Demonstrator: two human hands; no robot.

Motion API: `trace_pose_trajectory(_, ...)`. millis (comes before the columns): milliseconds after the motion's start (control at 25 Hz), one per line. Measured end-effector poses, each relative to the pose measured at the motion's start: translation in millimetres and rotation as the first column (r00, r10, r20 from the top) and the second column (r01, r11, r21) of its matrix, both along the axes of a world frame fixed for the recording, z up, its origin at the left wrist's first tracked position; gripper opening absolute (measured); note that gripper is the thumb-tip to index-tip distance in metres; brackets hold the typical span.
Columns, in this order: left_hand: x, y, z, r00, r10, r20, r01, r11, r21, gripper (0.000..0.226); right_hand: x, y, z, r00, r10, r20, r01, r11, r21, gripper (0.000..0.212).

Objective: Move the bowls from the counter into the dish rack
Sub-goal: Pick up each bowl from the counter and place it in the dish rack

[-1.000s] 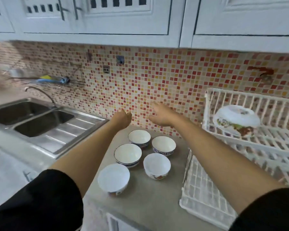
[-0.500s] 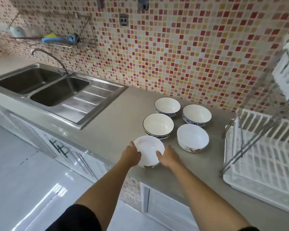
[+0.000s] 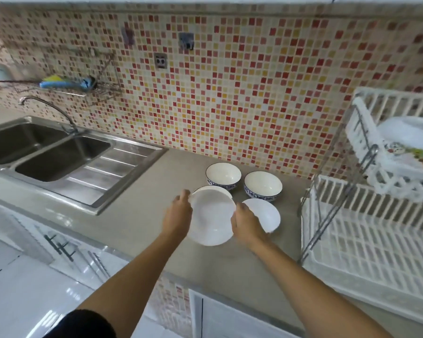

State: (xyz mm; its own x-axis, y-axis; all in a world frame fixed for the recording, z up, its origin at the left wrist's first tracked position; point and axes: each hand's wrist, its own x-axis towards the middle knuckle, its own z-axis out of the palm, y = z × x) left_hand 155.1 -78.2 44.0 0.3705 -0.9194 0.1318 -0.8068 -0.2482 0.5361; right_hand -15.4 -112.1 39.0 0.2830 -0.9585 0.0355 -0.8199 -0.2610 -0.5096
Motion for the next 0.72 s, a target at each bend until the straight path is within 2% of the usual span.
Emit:
trace_pose_trajectory(40,-7,-4,21,0.999,-0.048,0.026,0.050,0.995,-0.090,0.042,-9,0,21,1.000,0.019,0.023,-0.016,0.995,-0.100,0.045)
trace_pose_trajectory(120,-25,-9,60,0.991,-0.114,0.064,0.127,0.956,-0.263,0.049,-33,-1,59,0.981,0.059,0.187,-0.013,0.971,-0.239,0.048)
trace_pose_trajectory(160,-34,-11,78,0.991,-0.123,0.044,0.131,0.928,-0.348,0.049,-45,0,81,0.958,0.081,0.276,-0.017,0.973,-0.228,0.057)
trace_pose_trajectory(240,-54,-11,110,0.975,-0.157,-0.155,0.057,0.859,-0.509,0.044,-67,4,123,0.887,0.119,0.446,-0.072,0.990,-0.121,0.096)
trace_pose_trajectory(280,-68,-11,129,0.946,-0.204,-0.253,0.018,0.812,-0.584,0.042,-79,5,143,0.848,0.133,0.513,-0.105,0.991,-0.083,0.108)
trace_pose_trajectory(320,-84,-11,147,0.918,-0.259,-0.301,0.003,0.762,-0.648,0.041,-89,5,163,0.806,0.142,0.574,-0.128,0.990,-0.065,0.112)
trace_pose_trajectory(360,-101,-12,166,0.897,-0.322,-0.302,0.020,0.712,-0.702,0.041,-102,6,185,0.762,0.160,0.628,-0.140,0.987,-0.082,0.109)
trace_pose_trajectory(440,-132,-12,199,0.838,-0.459,-0.296,0.085,0.646,-0.759,0.042,-132,10,222,0.671,0.232,0.705,-0.156,0.973,-0.172,0.088)
trace_pose_trajectory(520,-153,-14,230,0.755,-0.571,-0.323,0.170,0.646,-0.745,0.052,-165,10,250,0.612,0.310,0.728,-0.155,0.949,-0.274,0.065)
trace_pose_trajectory(560,-158,-17,243,0.735,-0.596,-0.325,0.223,0.664,-0.714,0.058,-182,8,259,0.612,0.333,0.717,-0.133,0.937,-0.322,0.061)
trace_pose_trajectory(640,-180,-19,274,0.707,-0.644,-0.293,0.357,0.682,-0.638,0.069,-220,7,274,0.644,0.369,0.670,-0.076,0.902,-0.424,0.071)
trace_pose_trajectory(720,-207,-23,298,0.606,-0.719,-0.342,0.453,0.664,-0.595,0.059,-252,6,282,0.713,0.355,0.604,-0.005,0.865,-0.502,0.071)
